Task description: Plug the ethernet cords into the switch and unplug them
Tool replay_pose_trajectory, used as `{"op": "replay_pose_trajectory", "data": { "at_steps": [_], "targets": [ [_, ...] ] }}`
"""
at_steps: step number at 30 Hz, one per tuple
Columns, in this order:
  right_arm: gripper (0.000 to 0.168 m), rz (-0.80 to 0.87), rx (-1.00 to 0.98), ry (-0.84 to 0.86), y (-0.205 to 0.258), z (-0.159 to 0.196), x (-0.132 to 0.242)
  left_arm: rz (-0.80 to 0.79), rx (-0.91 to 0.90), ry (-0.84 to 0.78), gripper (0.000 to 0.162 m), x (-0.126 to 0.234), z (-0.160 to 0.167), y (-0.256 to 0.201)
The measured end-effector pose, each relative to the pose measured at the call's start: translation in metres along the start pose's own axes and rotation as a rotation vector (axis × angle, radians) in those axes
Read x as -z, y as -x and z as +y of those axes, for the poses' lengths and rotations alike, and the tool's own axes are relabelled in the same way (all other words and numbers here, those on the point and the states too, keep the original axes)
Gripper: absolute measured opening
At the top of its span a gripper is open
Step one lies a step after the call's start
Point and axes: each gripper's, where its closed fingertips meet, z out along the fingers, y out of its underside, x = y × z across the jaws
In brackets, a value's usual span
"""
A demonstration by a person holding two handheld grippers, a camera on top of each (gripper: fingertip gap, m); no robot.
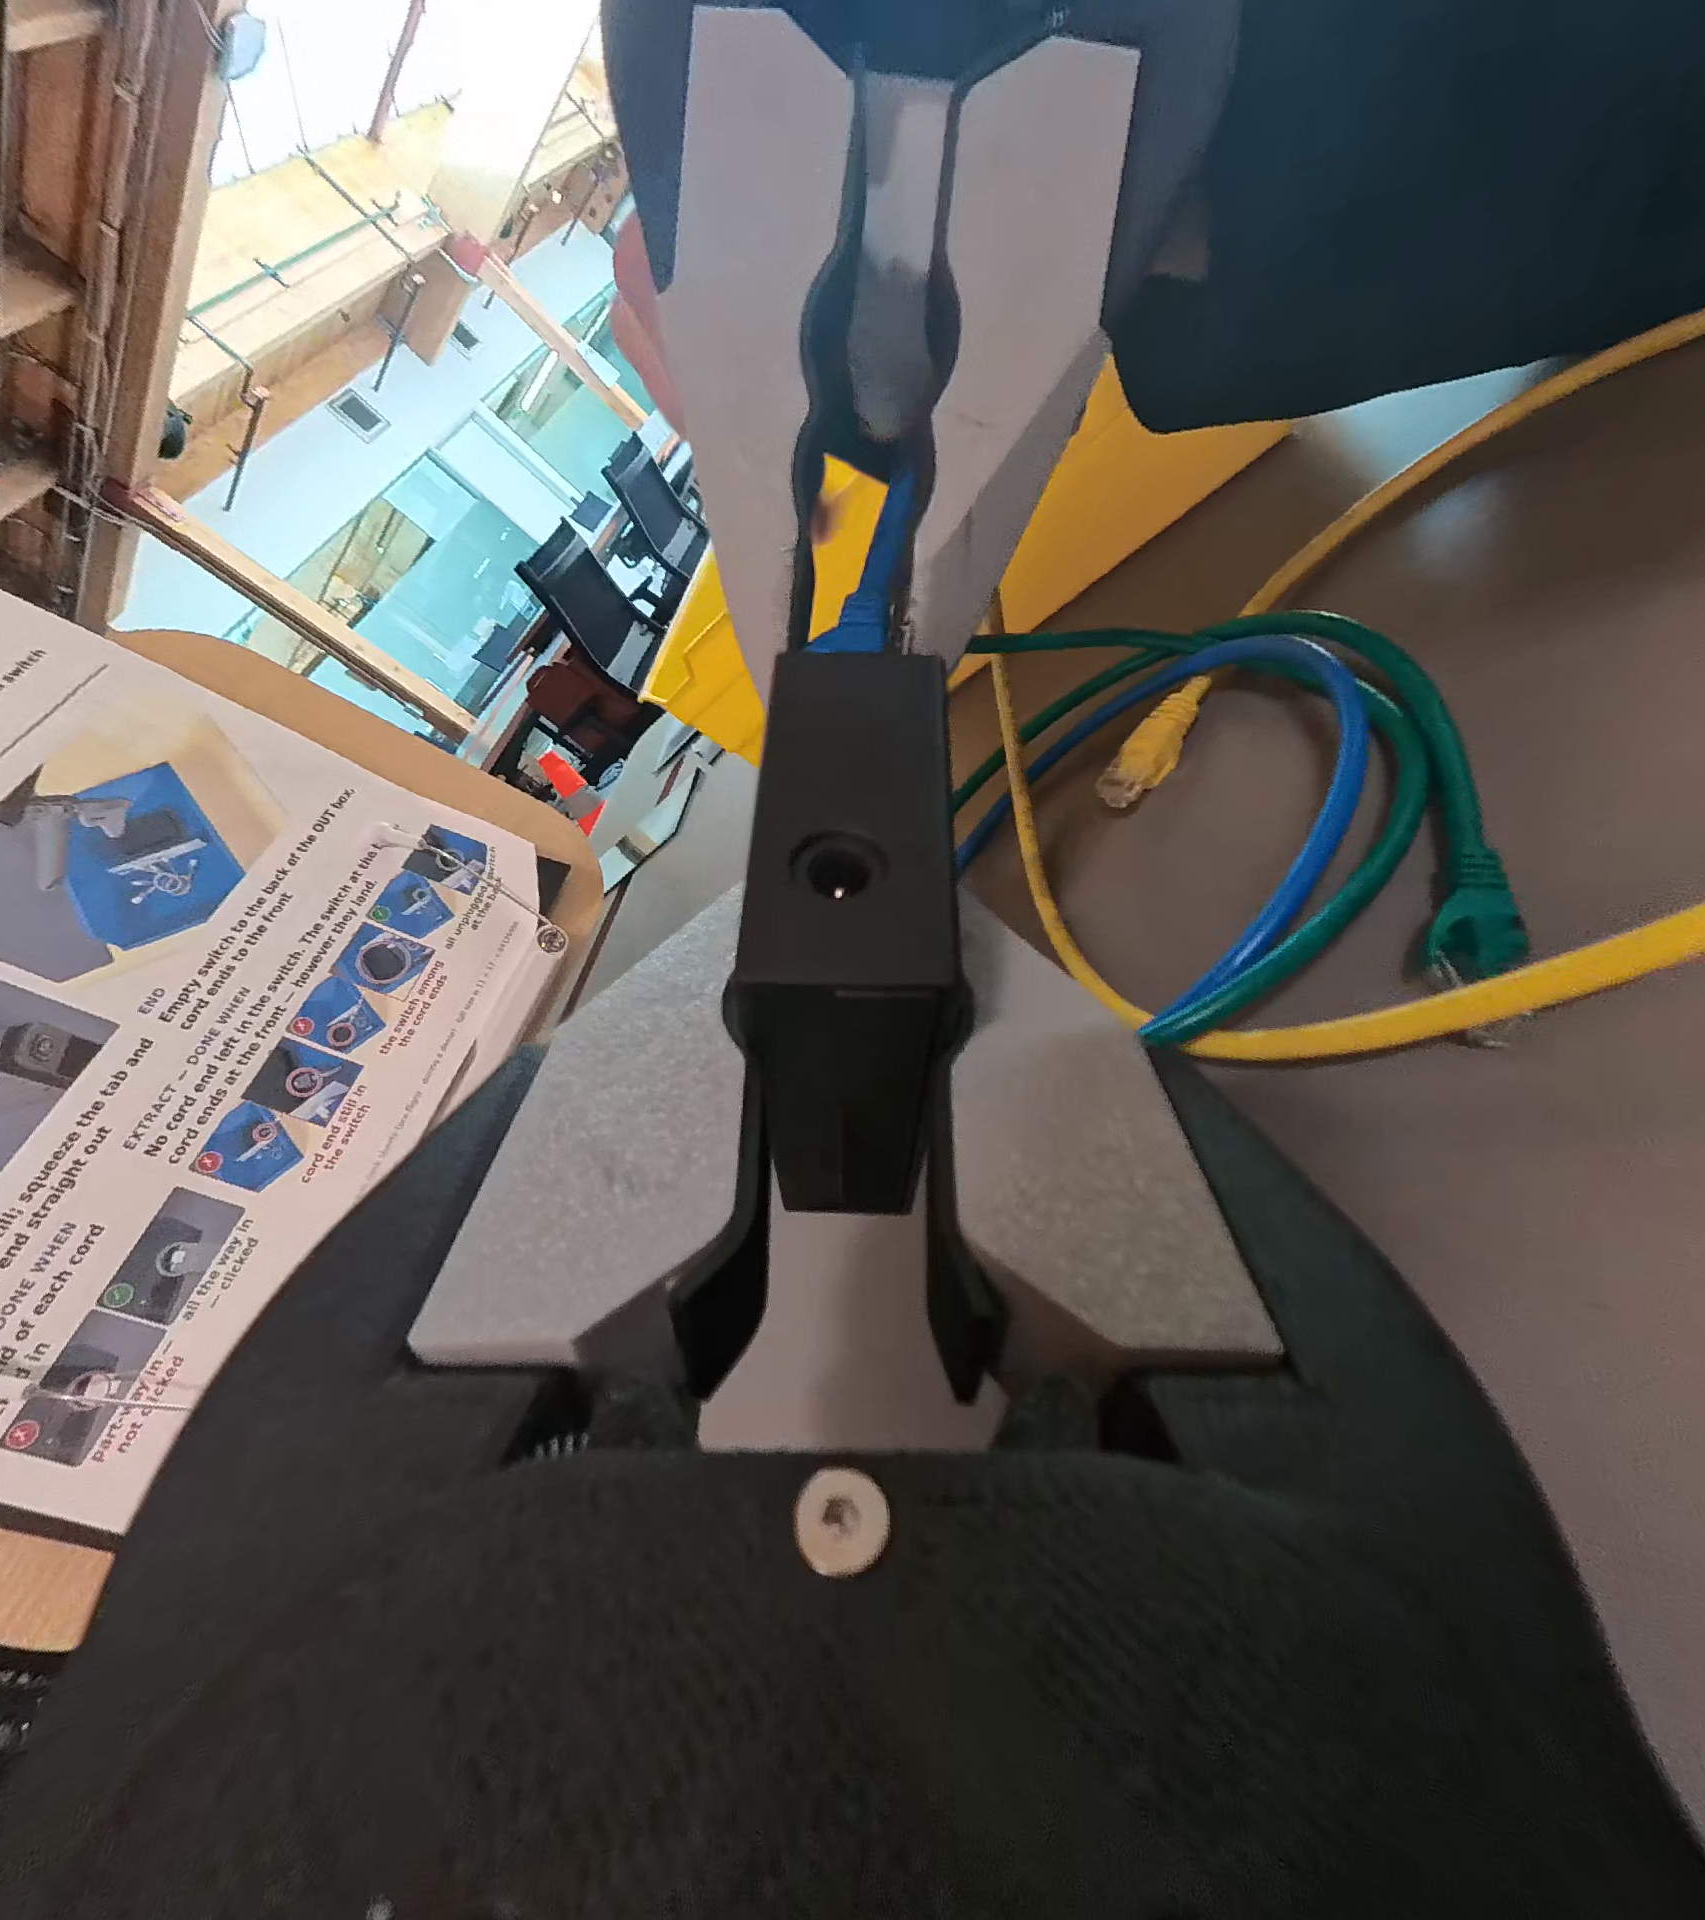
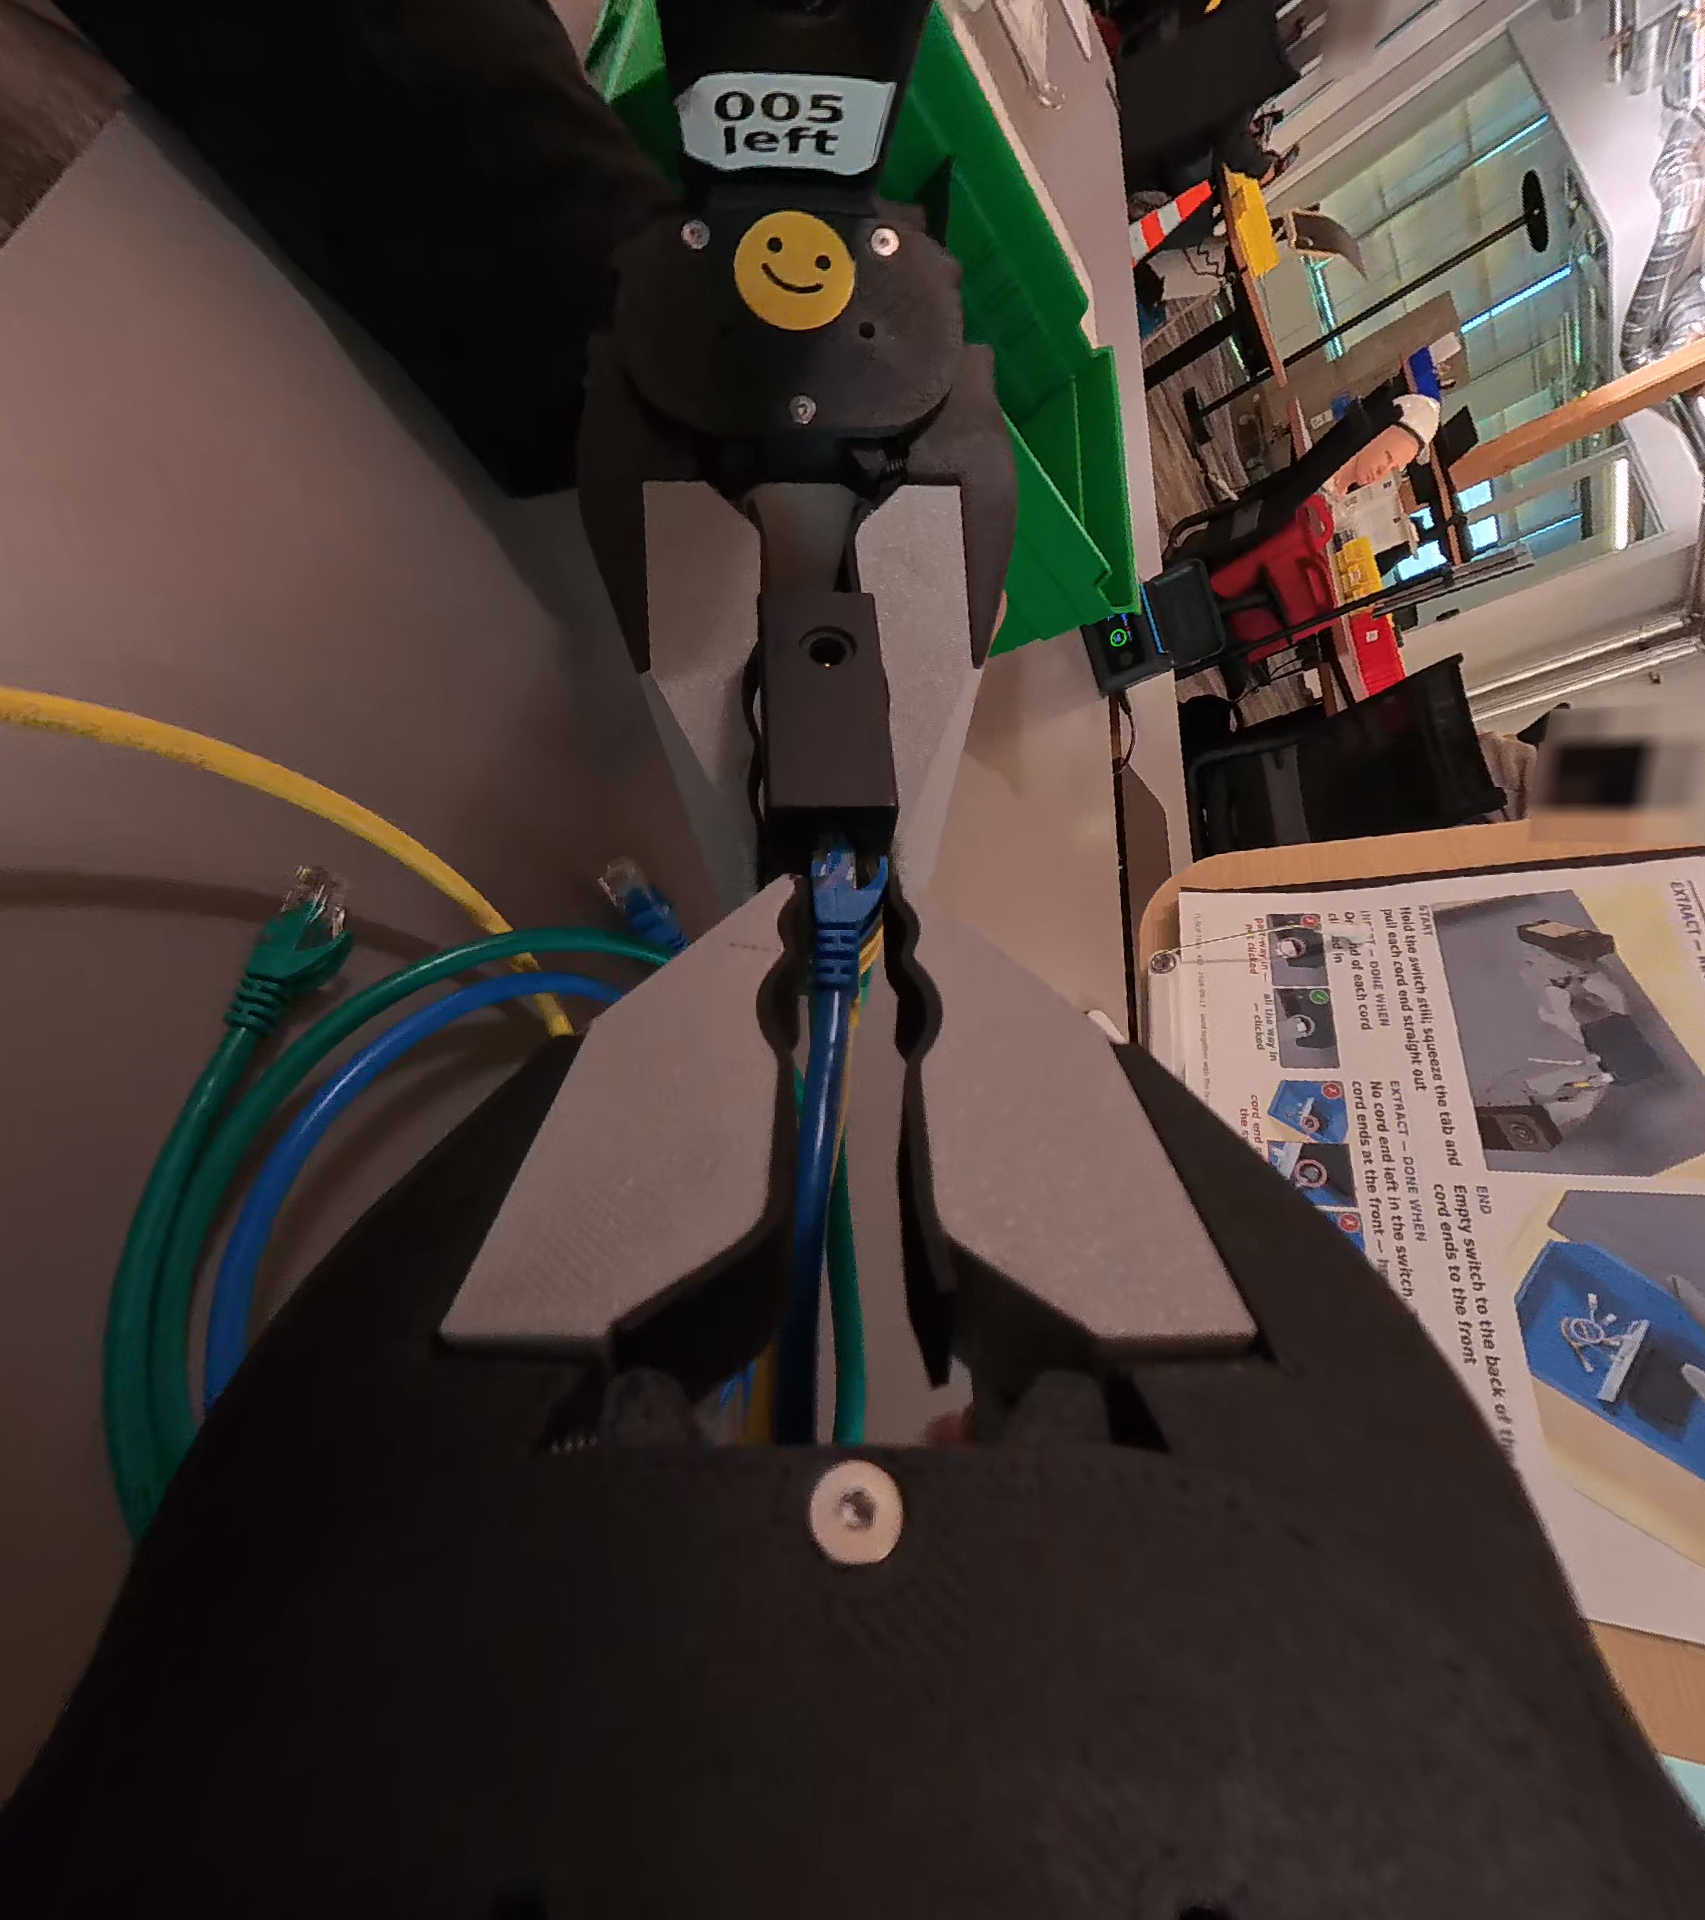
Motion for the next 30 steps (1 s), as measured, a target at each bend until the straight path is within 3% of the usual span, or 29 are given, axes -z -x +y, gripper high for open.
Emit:
{"op": "replay_pose_trajectory", "data": {
  "at_steps": [7, 21, 30],
  "targets": [
    [0.01, -0.008, 0.042, 0.054, 0.006, 0.005, -0.008, 0.039, -0.004, 0.038, 0.026, -0.001, 0.009, -0.006],
    [0.009, 0.001, -0.01, 0.006, 0.003, -0.001, -0.011, 0.04, 0.035, -0.001, 0.028, 0.003, 0.008, -0.001],
    [0.009, -0.028, -0.003, 0.057, 0.013, 0.003, -0.013, 0.151, 0.056, 0.017, 0.027, 0.003, 0.013, -0.016]
  ]
}}
